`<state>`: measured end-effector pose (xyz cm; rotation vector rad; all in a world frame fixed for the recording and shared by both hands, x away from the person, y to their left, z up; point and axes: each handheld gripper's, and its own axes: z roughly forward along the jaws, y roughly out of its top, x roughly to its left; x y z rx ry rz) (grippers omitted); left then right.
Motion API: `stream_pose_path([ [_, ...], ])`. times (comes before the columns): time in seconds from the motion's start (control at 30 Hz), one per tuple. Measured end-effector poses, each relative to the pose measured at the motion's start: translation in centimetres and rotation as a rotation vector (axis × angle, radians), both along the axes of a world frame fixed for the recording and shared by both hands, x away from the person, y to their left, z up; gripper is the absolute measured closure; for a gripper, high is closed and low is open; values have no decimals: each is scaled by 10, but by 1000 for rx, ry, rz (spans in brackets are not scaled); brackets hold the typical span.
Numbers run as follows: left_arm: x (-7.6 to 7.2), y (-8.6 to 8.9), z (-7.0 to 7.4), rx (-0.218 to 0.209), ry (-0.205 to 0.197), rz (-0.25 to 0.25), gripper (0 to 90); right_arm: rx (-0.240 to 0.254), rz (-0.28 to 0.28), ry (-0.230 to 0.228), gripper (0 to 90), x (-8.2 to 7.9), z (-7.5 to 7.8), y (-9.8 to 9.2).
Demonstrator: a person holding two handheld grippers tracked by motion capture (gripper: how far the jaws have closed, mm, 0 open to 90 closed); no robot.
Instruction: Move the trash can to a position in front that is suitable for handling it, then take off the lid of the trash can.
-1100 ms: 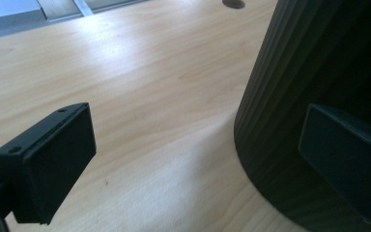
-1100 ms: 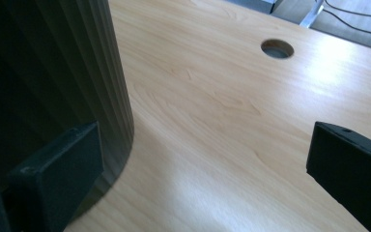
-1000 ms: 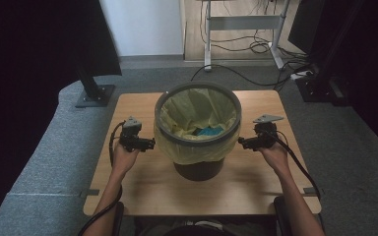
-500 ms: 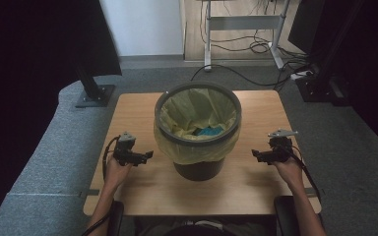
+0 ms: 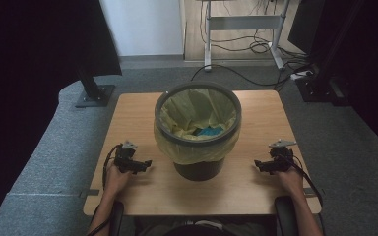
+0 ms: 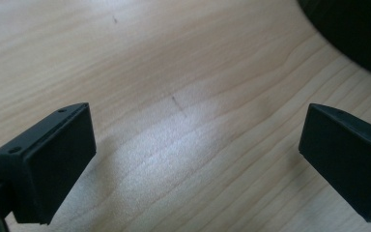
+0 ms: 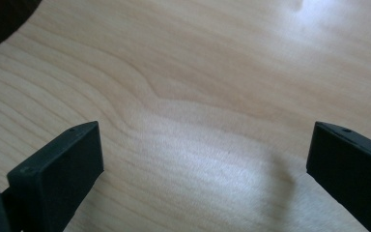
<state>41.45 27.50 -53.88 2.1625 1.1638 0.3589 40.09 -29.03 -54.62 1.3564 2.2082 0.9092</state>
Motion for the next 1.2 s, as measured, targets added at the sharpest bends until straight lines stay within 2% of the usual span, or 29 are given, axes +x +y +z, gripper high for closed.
stream_pose_path([
  [0.13, 2, -1, -6, 19, 11, -6, 0, -6, 1, 7, 0, -1, -8, -1],
  [0.23, 2, -3, -8, 46, -14, -7, 0, 11, 6, -18, 0, -2, -11, -2],
  [0.47, 3, -4, -7, 50, -5, -5, 0, 9, 6, -19, 0, -2, -11, -2],
  [0.53, 4, -5, -7, 56, 0, 11, 0, 9, 6, -19, 0, -2, -11, -2],
  [0.73, 6, -5, -8, 45, -10, 12, 0, 9, 6, -19, 0, -2, -11, -2],
  [1.0, 9, -2, -4, 65, 22, 2, 0, 9, 15, -19, 0, -3, -11, -2],
  [1.2, 10, 3, 2, 43, 41, 13, 0, 10, 22, -19, 0, -4, -11, -2],
])
